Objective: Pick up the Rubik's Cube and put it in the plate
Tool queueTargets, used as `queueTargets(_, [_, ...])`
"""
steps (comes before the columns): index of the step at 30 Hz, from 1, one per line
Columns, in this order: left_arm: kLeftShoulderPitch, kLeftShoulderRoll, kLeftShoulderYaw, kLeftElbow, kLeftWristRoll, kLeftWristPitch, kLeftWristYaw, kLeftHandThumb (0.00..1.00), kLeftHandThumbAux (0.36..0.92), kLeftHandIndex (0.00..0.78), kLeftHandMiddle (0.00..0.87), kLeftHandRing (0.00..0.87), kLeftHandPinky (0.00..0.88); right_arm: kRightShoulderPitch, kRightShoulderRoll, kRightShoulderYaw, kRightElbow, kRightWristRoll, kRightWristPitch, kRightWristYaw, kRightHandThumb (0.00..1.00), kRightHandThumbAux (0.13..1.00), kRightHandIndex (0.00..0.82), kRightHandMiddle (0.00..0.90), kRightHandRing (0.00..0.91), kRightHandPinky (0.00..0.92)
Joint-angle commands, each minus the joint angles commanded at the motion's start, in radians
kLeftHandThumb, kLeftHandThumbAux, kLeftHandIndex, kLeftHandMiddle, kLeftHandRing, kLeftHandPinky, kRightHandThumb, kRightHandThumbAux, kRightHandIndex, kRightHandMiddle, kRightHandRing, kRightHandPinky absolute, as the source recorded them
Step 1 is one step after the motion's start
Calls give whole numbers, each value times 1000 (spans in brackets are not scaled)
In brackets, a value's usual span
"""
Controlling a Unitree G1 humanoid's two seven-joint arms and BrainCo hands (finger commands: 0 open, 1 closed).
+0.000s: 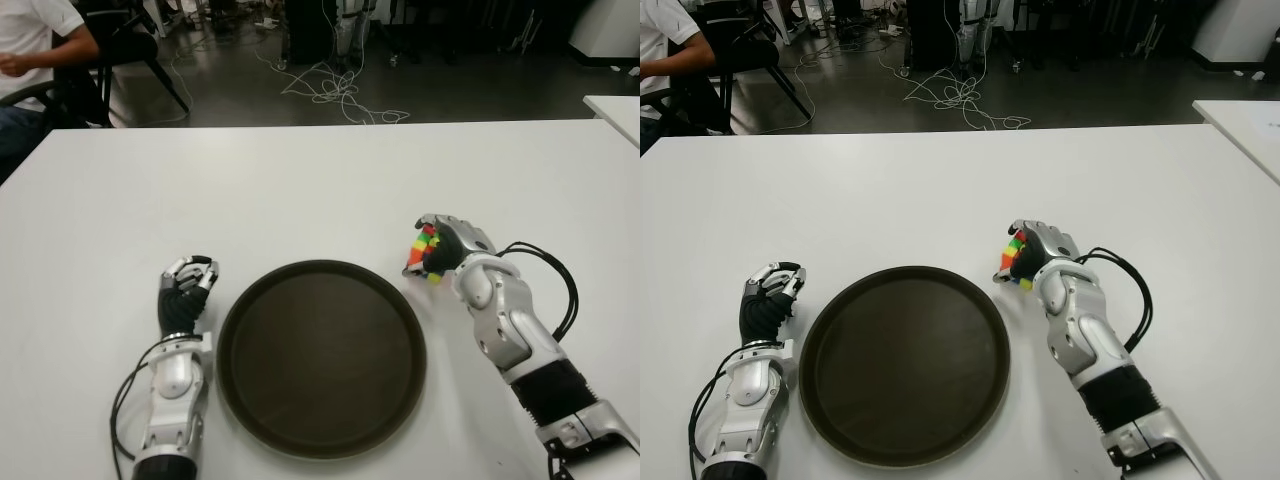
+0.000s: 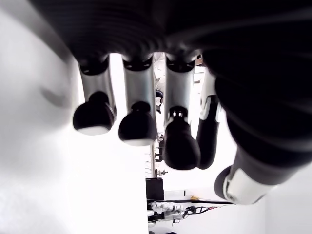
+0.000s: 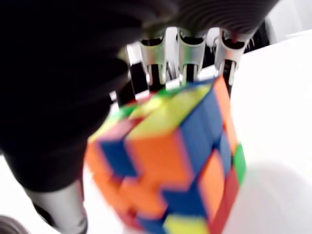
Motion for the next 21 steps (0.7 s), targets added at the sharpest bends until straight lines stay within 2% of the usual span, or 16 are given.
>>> queueTargets(6, [-1, -3, 3, 4, -8, -5, -2, 718, 700, 445, 803, 831, 830, 7, 1, -13, 5, 17, -26, -28, 82, 808, 469, 475, 496, 528])
queueTargets(10, [0, -4, 4, 0, -11, -3, -2, 718, 700, 445, 802, 831, 829, 11, -1, -18, 9, 25, -42, -42, 103, 802, 496, 534, 562, 574])
queueTargets(15, [1, -4, 3, -2, -9, 2, 2, 718, 700, 445, 802, 833, 832, 14, 1, -22, 15, 29, -58, -60, 122, 803, 514, 571, 601, 619])
queueTargets(21, [3, -3, 2, -10, -10, 11, -1, 717, 700, 445, 800, 831, 832, 18, 4, -31, 18, 44, -71, -73, 199, 806, 546, 626, 646, 653])
